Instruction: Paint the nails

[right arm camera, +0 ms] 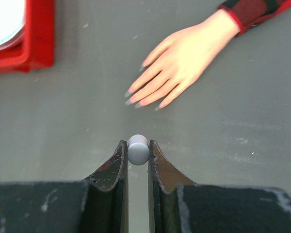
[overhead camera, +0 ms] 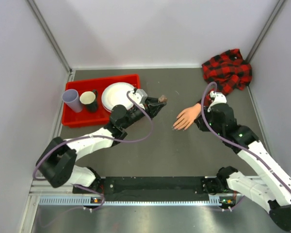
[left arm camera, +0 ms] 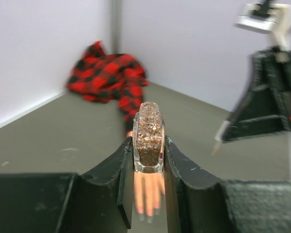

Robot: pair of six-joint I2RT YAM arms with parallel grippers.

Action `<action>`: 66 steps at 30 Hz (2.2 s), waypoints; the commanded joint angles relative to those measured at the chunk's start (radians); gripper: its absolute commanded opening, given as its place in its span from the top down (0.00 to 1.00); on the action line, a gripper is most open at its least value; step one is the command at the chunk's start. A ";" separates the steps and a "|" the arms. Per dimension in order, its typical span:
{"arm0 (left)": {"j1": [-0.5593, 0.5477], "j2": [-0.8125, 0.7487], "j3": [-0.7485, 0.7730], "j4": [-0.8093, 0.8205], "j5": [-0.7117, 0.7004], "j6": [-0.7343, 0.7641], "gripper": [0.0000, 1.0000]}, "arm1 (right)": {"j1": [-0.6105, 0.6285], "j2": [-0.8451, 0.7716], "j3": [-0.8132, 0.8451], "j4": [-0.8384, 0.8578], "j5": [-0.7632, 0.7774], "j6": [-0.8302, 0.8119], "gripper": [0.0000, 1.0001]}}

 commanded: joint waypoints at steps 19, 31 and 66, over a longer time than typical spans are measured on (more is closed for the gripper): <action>-0.059 -0.296 -0.046 -0.388 0.788 -0.109 1.00 | 0.101 -0.067 0.464 -0.314 -0.613 -0.046 1.00; -0.098 -0.268 -0.022 -0.457 0.784 -0.044 1.00 | 0.359 0.085 0.563 -0.322 -0.400 -0.027 1.00; -0.100 -0.267 -0.022 -0.473 0.738 -0.014 1.00 | 0.445 0.155 0.456 -0.266 -0.394 -0.001 1.00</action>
